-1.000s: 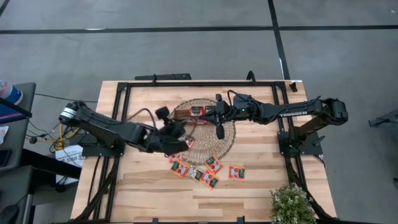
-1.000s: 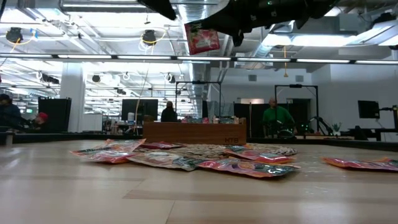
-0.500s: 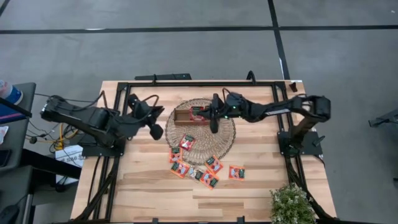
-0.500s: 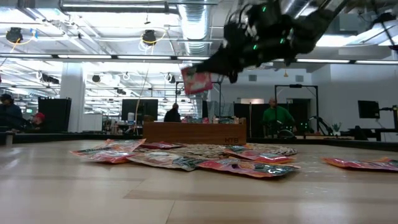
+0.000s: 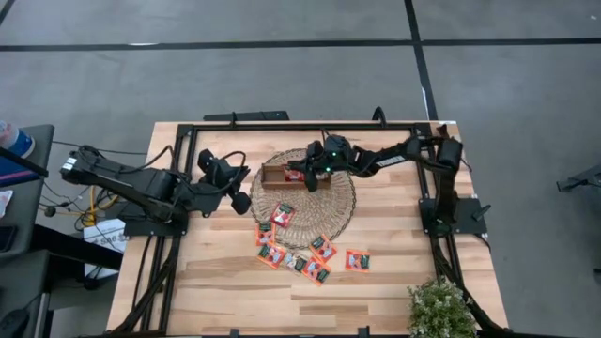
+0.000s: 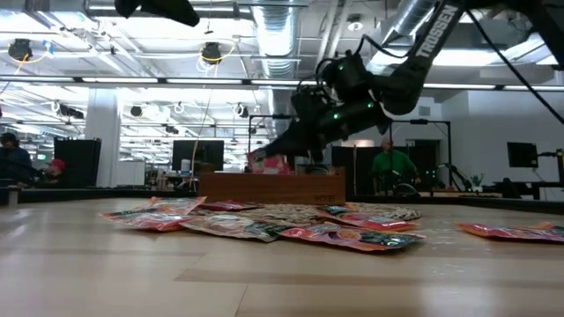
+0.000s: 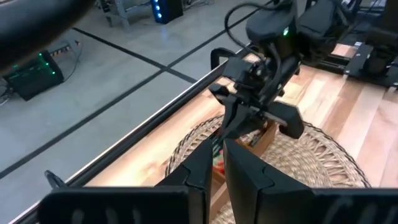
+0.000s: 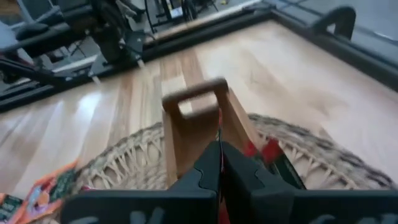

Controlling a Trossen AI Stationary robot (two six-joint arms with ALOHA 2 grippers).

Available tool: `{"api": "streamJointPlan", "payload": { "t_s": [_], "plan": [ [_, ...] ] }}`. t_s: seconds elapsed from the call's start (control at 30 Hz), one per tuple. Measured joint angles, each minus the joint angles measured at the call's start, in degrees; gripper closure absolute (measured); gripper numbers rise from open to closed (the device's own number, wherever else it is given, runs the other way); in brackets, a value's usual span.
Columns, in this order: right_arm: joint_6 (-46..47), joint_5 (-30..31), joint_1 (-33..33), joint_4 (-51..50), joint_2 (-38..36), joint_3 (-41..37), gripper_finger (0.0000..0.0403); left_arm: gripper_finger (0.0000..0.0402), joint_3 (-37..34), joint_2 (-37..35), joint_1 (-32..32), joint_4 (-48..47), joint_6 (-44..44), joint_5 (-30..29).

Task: Pick & Place Tea
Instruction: Put the left red tea bag into the middle section of the wooden organizer

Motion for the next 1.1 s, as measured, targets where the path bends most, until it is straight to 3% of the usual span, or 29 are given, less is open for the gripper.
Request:
{"api": "streamJointPlan", "payload": {
  "t_s": [0.6,0.87,1.1],
  "plan": [
    [-0.5,2.1,0.0,-3.9,0.2,0.5,0.0397,0.0369,0.0,0.4,0.1,0.5,0.2,1.4],
    [-0.6,2.0,0.2,-5.6,-0.3,0.4,0.031,0.0369,0.0,0.4,0.1,0.5,0.2,1.4],
    [-3.9,3.6,0.2,-12.1,-6.4,0.4,0.024,0.0369,0.0,0.4,0.1,0.5,0.2,1.6]
  ]
}}
